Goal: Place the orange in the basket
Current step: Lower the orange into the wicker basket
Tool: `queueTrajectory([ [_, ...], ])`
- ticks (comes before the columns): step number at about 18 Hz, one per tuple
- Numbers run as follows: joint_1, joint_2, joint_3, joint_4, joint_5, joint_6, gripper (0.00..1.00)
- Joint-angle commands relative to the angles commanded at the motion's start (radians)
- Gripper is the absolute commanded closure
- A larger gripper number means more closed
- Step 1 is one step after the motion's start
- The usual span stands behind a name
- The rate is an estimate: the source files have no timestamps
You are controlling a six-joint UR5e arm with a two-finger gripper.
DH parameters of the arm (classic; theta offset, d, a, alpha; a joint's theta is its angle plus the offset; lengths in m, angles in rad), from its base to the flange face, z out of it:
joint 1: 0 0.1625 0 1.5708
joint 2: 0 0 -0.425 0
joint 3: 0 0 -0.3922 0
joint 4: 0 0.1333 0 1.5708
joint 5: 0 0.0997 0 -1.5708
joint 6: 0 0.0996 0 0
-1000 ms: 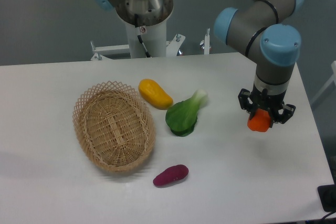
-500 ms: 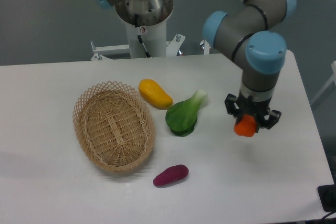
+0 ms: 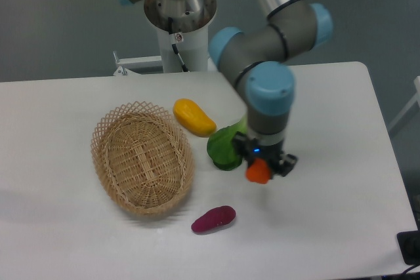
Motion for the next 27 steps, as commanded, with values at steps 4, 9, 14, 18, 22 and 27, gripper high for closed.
queueTrajectory([
  [4, -0.078, 0.014, -0.020, 0.003, 0.002, -0.046, 0.51],
  [9, -0.152, 0.018, -0.046, 0.011, 0.002, -0.123, 0.51],
  [14, -0.184, 0.015, -0.072, 0.012, 0.008, -0.124, 0.49],
  [18, -0.217, 0.012, -0.095, 0.014, 0.032, -0.127, 0.27],
  [22, -0.215, 0.023, -0.109, 0.014, 0.025, -0.144, 0.00],
  [27, -0.077, 0.041, -0.086, 0.026, 0.034, -0.131, 0.00],
])
